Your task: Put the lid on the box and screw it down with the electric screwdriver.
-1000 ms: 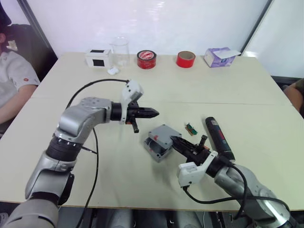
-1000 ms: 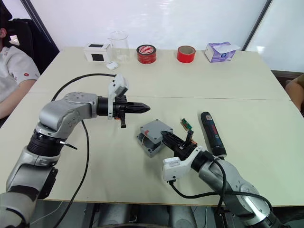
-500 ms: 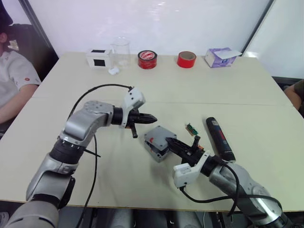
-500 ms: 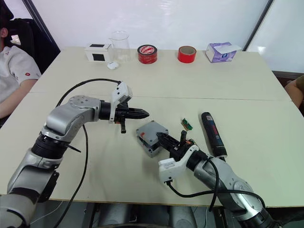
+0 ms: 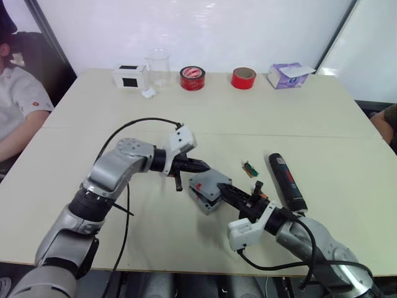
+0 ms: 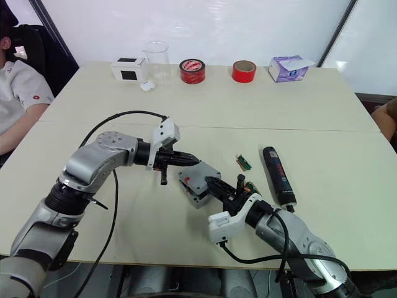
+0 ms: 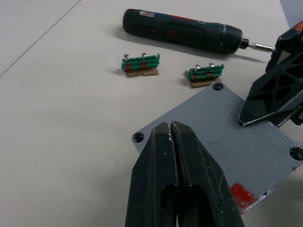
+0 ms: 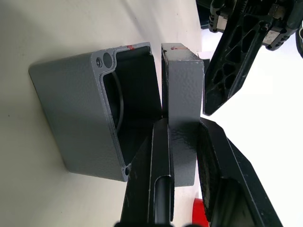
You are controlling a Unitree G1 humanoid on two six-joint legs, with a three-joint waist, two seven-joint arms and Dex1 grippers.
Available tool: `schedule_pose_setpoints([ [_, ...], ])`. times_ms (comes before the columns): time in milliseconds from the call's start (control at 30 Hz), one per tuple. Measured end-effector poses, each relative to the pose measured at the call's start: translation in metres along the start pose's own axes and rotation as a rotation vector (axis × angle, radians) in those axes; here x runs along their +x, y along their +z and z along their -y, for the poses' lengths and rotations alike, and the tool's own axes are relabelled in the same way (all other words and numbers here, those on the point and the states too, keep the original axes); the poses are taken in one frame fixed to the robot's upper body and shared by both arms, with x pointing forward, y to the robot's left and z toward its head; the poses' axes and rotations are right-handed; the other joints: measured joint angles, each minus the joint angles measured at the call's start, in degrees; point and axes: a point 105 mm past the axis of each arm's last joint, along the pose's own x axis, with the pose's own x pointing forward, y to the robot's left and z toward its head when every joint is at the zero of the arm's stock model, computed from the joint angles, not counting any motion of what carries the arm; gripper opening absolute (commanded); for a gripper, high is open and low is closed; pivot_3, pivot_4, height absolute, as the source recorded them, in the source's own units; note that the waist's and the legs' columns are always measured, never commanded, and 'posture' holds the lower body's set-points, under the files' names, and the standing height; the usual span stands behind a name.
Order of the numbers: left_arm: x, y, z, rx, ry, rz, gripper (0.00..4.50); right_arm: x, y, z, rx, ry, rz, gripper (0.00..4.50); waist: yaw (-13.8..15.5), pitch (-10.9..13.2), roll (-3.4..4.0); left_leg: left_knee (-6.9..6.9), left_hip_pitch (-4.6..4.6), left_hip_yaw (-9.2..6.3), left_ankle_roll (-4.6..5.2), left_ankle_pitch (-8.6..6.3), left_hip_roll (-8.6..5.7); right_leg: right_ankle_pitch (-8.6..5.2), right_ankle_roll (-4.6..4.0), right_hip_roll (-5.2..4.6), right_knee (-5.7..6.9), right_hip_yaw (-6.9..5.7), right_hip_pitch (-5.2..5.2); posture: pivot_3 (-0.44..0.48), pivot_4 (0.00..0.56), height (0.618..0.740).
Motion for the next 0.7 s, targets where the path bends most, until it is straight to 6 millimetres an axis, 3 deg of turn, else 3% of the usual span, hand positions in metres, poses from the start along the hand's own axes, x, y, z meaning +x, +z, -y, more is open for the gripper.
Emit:
schedule_pose_setpoints([
  [133,0.002,-0.004,0.003,0.081,-0.005,-0.047,0.02,0.0,0.0,0.0,-0.004,0.011,0.0,0.15,0.0,-0.1,0.0,0.0,0.12,0.0,0.04,-0.03,0.0,-0.04,-0.07,0.0,-0.01,0.0,0.13,0.0,0.15,0.74],
  [200,0.003,-0.006,0.003,0.122,-0.004,-0.072,0.0,0.0,0.0,-0.001,-0.005,0.019,-0.001,1.18,0.1,-0.1,-0.01,0.0,0.32,0.01,0.12,-0.07,0.0,-0.11,-0.18,0.0,-0.02,0.0,0.35,0.0,0.15,0.74],
  [267,0.006,-0.012,0.007,0.139,-0.023,-0.097,0.0,-0.001,0.001,-0.012,0.015,0.069,0.002,1.9,0.2,-0.1,-0.01,0.0,0.58,0.03,0.22,-0.14,0.0,-0.16,-0.15,0.0,-0.04,0.0,0.63,0.0,0.15,0.74],
  [467,0.01,-0.017,0.007,0.206,-0.022,-0.125,0.0,-0.002,0.001,-0.002,0.005,0.037,0.01,4.08,0.1,-0.2,-0.11,-0.01,1.29,0.02,0.36,-0.23,0.03,-0.35,-0.36,-0.02,-0.08,0.0,1.33,0.0,0.15,0.74],
  [700,0.022,-0.026,0.007,0.29,-0.019,-0.132,0.0,-0.011,0.002,-0.007,0.03,0.053,-0.002,4.08,0.7,-1.1,-0.27,-0.1,1.85,0.03,0.53,-0.36,0.07,-0.57,-0.41,-0.06,-0.12,0.0,1.86,0.0,0.15,0.74],
])
